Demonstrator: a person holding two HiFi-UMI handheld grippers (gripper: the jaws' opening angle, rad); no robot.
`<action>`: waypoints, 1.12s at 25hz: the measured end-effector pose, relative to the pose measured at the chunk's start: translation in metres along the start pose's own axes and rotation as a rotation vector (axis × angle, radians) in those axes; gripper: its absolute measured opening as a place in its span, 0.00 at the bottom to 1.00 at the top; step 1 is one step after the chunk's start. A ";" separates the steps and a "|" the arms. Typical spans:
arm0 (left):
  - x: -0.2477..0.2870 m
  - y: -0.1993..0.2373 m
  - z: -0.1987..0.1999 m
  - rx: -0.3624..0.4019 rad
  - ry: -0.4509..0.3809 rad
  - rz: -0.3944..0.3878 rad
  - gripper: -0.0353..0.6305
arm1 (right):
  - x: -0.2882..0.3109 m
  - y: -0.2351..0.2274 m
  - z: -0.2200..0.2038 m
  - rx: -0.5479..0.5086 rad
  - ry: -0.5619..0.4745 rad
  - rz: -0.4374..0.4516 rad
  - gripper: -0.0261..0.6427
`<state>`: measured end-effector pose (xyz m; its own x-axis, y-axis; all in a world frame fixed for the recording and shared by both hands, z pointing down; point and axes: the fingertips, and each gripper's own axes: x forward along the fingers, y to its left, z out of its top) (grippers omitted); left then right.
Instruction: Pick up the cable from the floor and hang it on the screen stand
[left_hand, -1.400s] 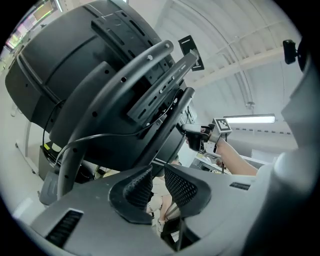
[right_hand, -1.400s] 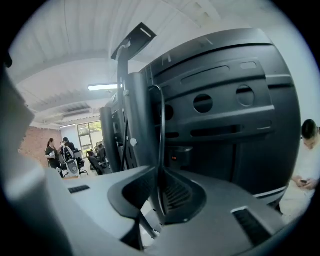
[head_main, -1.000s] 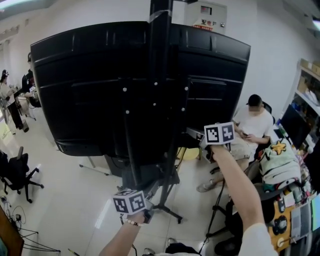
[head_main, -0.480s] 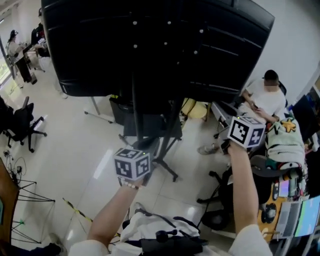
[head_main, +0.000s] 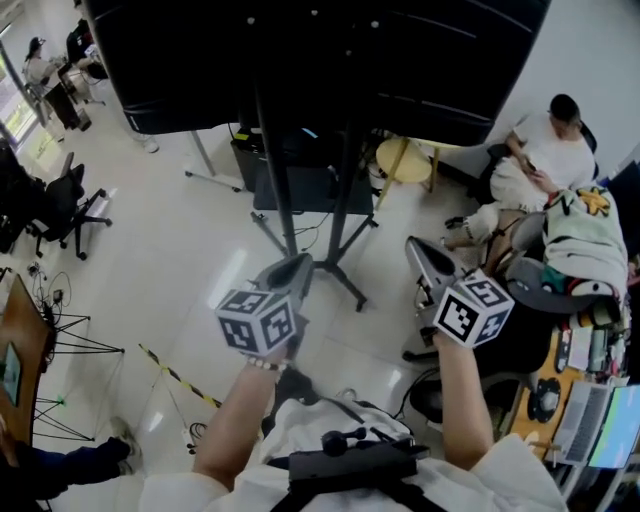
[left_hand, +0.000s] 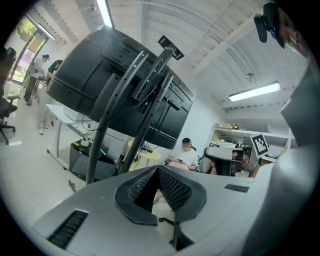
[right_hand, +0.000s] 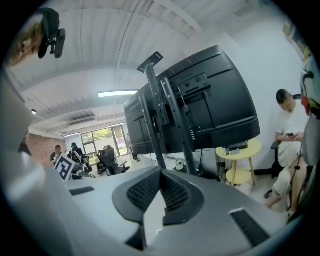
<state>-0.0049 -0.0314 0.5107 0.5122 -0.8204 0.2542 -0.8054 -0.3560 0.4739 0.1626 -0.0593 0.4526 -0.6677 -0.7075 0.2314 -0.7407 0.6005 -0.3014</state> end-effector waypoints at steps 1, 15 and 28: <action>-0.003 -0.004 -0.009 -0.006 0.003 0.009 0.05 | -0.006 0.003 -0.013 -0.010 0.016 0.003 0.05; -0.052 -0.038 -0.076 0.015 0.018 0.110 0.05 | -0.067 0.036 -0.099 -0.007 0.091 0.037 0.05; -0.060 -0.059 -0.076 0.019 -0.008 0.103 0.05 | -0.090 0.036 -0.100 -0.045 0.086 0.019 0.05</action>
<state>0.0348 0.0734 0.5317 0.4243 -0.8564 0.2942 -0.8591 -0.2781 0.4297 0.1884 0.0632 0.5131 -0.6840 -0.6626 0.3052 -0.7293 0.6309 -0.2649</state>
